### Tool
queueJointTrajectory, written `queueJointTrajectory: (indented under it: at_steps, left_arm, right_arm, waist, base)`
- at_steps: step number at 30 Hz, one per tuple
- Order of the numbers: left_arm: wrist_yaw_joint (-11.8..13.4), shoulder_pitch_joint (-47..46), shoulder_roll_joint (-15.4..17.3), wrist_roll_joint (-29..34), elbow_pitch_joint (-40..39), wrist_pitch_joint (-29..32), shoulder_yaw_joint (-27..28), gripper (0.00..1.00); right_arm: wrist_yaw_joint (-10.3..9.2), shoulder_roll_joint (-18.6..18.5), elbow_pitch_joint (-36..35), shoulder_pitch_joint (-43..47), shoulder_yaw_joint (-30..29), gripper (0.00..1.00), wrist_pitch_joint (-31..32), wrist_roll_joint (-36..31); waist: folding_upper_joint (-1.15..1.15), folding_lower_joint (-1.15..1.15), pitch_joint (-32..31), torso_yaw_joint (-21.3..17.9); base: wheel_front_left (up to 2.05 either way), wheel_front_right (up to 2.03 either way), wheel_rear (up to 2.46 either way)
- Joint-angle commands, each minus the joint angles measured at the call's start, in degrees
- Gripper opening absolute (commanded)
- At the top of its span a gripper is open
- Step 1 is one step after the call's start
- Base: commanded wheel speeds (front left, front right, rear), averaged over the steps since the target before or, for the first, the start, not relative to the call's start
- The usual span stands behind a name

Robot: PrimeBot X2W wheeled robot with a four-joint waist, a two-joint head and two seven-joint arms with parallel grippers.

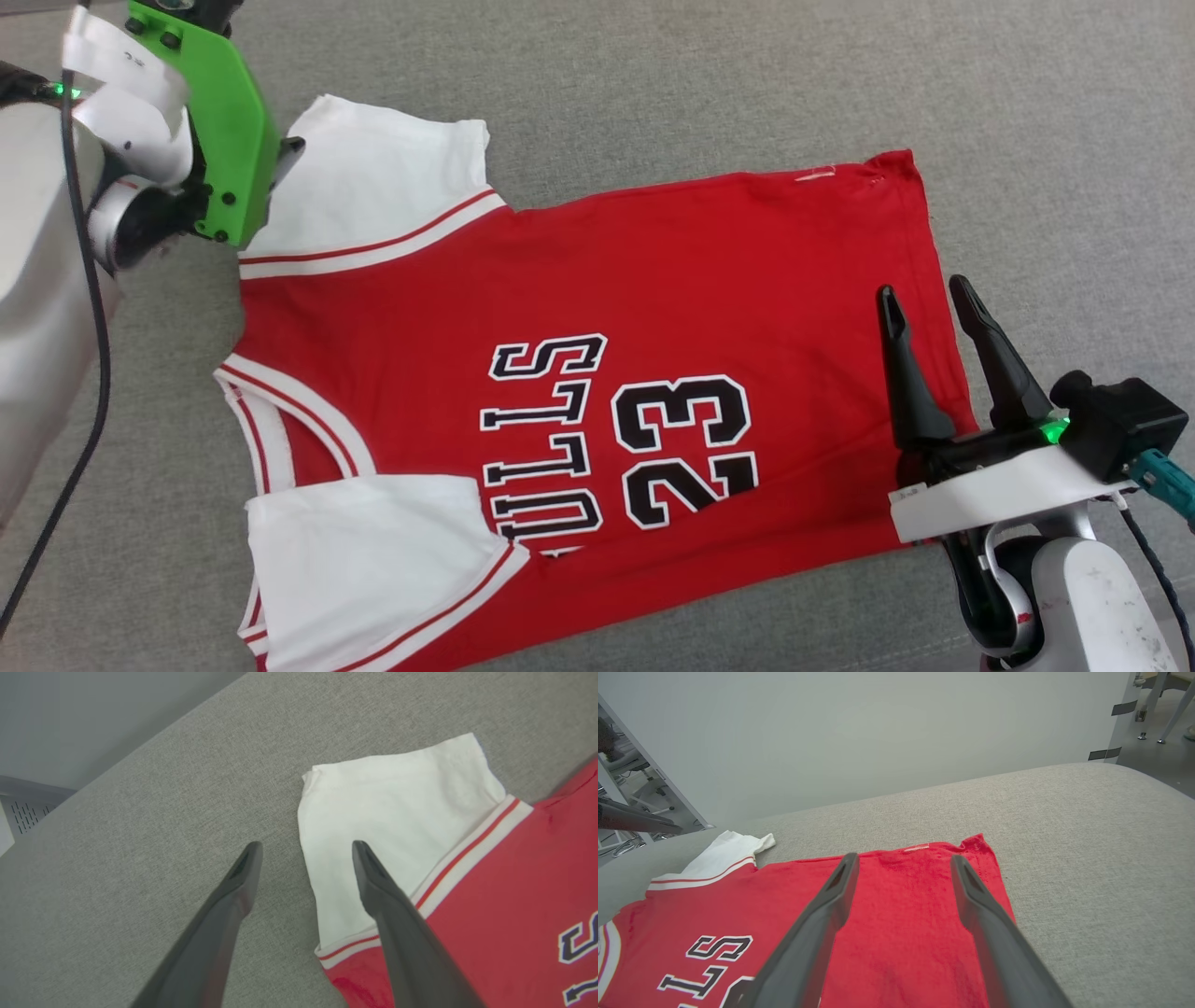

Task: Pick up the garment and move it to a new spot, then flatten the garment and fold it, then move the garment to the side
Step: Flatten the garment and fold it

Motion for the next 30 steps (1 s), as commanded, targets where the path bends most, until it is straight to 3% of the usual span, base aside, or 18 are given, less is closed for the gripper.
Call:
queueJointTrajectory:
  at_steps: [1,17,18,19,30]
  left_arm:
    - [-0.13,-2.05,0.47,-0.85,1.07,1.1,-0.11,1.0]
    - [-0.03,-7.76,-2.31,-2.99,13.79,2.22,-1.49,1.0]
    - [-0.03,-7.5,-2.63,-3.43,14.37,2.67,-1.5,0.33]
    - [-0.05,-7.17,-2.96,-3.92,14.75,3.23,-1.66,0.0]
    - [0.34,-5.77,-5.53,-8.22,15.63,-0.55,1.3,0.0]
  right_arm:
    - [-0.05,0.17,0.03,-1.31,0.49,1.0,-0.57,-0.25]
    - [-0.05,0.55,0.78,-3.94,2.27,1.0,-1.51,-0.21]
    - [-0.05,0.57,0.82,-3.98,2.25,1.0,-1.52,-0.23]
    - [-0.05,0.58,0.87,-4.0,2.18,1.0,-1.49,-0.29]
    - [-0.05,-0.08,0.88,-3.53,0.67,1.0,0.34,-1.34]
  waist:
    - [0.0,0.0,3.01,-2.72]
    - [0.0,0.0,6.68,-5.31]
    - [0.0,0.0,6.71,-5.31]
    - [0.0,0.0,6.71,-5.25]
    - [0.0,0.0,3.54,-3.11]
  base:
    - [0.0,0.0,0.0]
    - [0.0,0.0,0.0]
    - [0.0,0.0,0.0]
    - [0.0,0.0,0.0]
    - [0.0,0.0,0.0]
